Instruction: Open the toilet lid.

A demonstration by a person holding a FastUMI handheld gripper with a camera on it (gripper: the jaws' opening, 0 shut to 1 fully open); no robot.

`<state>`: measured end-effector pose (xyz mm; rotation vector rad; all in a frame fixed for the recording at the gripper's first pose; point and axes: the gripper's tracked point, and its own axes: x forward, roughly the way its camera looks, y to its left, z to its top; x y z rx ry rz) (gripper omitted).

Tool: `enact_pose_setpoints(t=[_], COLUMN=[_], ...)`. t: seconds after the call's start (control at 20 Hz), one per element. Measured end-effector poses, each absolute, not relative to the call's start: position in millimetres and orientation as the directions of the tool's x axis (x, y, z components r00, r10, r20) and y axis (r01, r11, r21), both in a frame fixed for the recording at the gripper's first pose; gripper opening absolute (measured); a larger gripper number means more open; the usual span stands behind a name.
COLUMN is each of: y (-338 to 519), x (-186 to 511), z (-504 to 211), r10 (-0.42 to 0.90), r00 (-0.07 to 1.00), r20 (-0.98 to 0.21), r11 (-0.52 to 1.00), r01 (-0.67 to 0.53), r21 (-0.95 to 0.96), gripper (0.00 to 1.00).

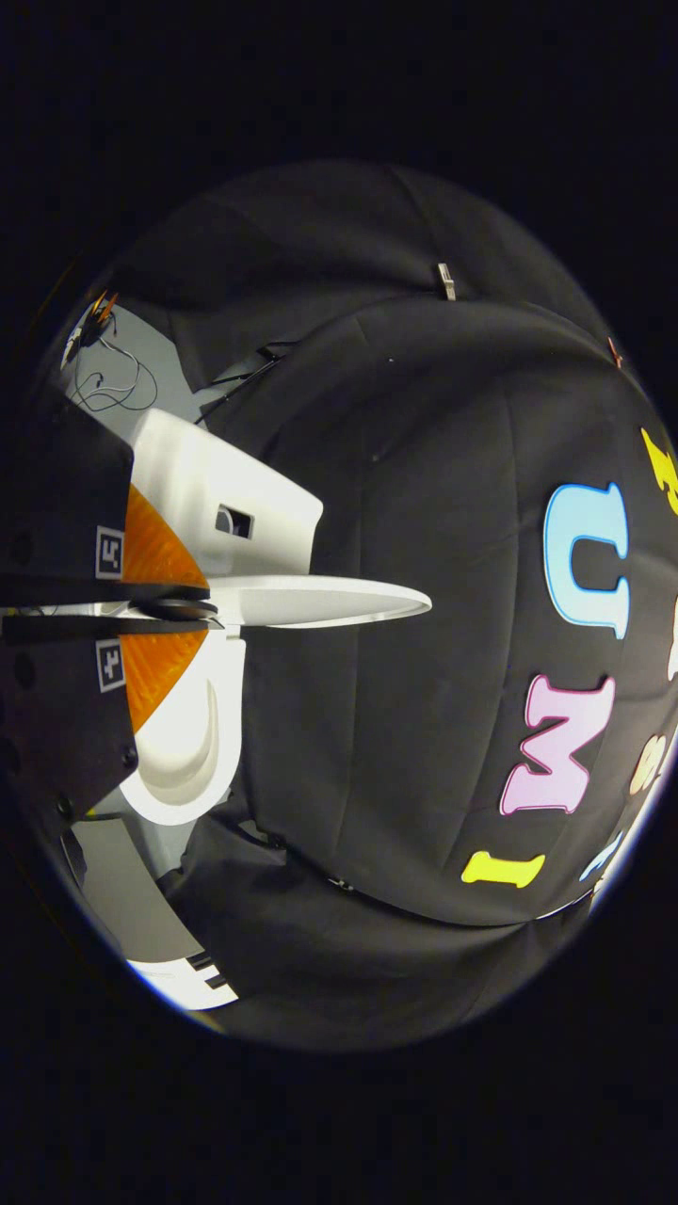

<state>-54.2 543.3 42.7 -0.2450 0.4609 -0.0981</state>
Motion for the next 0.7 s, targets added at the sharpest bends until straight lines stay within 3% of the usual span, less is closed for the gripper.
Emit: enact_pose_setpoints(t=[0.55,0.7], y=[576.5,589.2], x=[-45.2,-55.4], z=[51.0,59.8], r10=[-0.123,-0.067], r00=[0.935,0.947], r20=[-0.332,-0.315], r11=[0.940,0.927], r01=[0.002,-0.058], r21=[-0.342,-0.371], gripper=[0.14,0.77])
